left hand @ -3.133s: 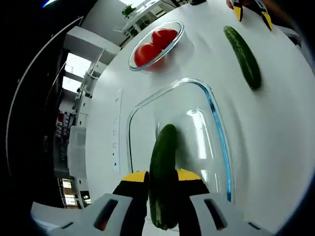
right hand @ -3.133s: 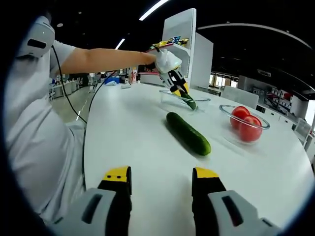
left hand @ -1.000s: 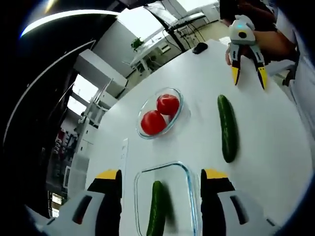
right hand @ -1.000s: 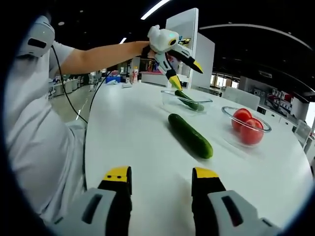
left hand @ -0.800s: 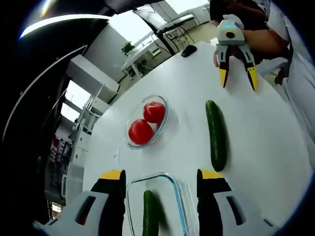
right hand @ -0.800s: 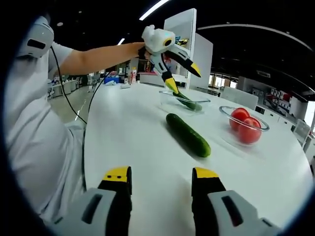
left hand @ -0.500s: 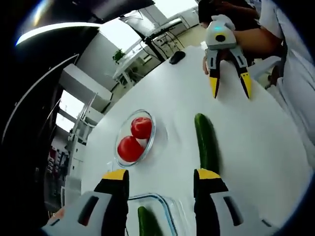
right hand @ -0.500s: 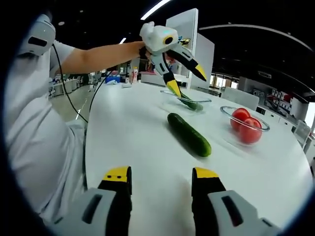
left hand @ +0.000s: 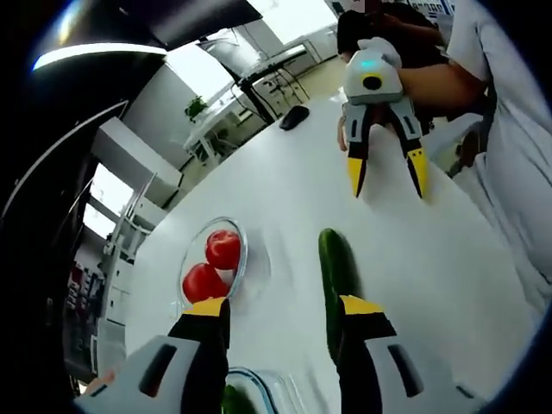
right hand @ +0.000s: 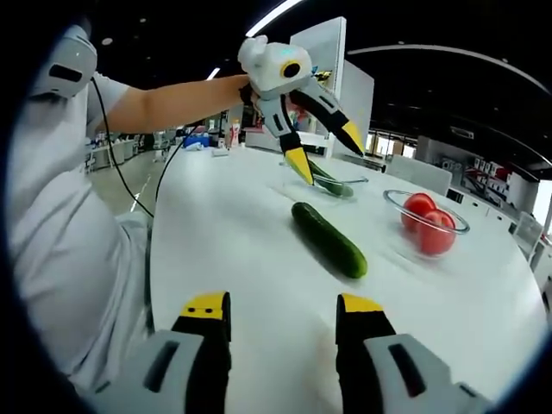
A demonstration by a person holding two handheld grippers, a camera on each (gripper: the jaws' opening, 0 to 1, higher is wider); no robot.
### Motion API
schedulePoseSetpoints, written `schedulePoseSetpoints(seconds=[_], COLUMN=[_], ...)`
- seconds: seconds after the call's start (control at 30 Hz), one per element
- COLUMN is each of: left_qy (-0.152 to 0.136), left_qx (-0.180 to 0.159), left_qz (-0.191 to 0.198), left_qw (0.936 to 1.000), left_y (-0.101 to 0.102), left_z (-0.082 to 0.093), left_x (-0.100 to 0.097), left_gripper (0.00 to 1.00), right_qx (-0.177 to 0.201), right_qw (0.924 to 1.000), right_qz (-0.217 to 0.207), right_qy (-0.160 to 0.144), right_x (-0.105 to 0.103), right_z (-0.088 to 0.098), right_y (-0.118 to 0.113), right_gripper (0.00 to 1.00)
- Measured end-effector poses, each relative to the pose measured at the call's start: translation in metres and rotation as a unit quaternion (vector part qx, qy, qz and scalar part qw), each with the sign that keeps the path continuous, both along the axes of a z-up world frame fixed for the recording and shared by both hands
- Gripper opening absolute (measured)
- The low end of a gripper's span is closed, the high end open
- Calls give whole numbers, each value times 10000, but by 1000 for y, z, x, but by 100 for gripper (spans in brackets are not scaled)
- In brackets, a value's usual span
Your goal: Sort the scattered tomatoes and cucumbers on the table and place them into their respective storage containers
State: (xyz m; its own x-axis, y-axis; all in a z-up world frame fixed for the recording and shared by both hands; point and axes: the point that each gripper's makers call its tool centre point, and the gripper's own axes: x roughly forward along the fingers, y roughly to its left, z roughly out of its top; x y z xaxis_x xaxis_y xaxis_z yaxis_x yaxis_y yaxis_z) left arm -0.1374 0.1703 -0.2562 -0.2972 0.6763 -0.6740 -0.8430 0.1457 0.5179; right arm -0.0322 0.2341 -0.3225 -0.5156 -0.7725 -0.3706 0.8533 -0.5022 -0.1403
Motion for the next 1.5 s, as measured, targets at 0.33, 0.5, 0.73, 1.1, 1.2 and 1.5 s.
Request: schedulePoseSetpoints(seconds=[0.33, 0.5, 0.73, 1.1, 1.2, 1.5], left_qy=[-560, -741, -1017, -1286, -1416, -1857], left_qx=[-190, -253, -367, -613, -615, -700], left_qz=[177, 182, 205, 206, 285, 360], left_qw=[9981, 9968, 9939, 9896, 9876, 9794], left_y=[0, 2, 4, 1, -2, -5], left_z=[-30, -41, -55, -77, -79, -84], left_x=[17, 23, 26, 17, 15, 24], left_gripper=[49, 49, 45, 43, 40, 30], right_qx=[-5, 10, 13, -44, -35, -49], right_qw=[10000, 10000, 10000, 10000, 10000, 10000], right_qz=[-14, 32, 30, -12, 6, -7], right_qy=[-16, -37, -55, -68, -74, -80], right_x=[1, 3, 3, 3, 4, 3], right_z=[-2, -4, -5, -4, -5, -5], right_y=[0, -3, -3, 0, -1, -1], right_gripper=[47, 47, 47, 47, 47, 47])
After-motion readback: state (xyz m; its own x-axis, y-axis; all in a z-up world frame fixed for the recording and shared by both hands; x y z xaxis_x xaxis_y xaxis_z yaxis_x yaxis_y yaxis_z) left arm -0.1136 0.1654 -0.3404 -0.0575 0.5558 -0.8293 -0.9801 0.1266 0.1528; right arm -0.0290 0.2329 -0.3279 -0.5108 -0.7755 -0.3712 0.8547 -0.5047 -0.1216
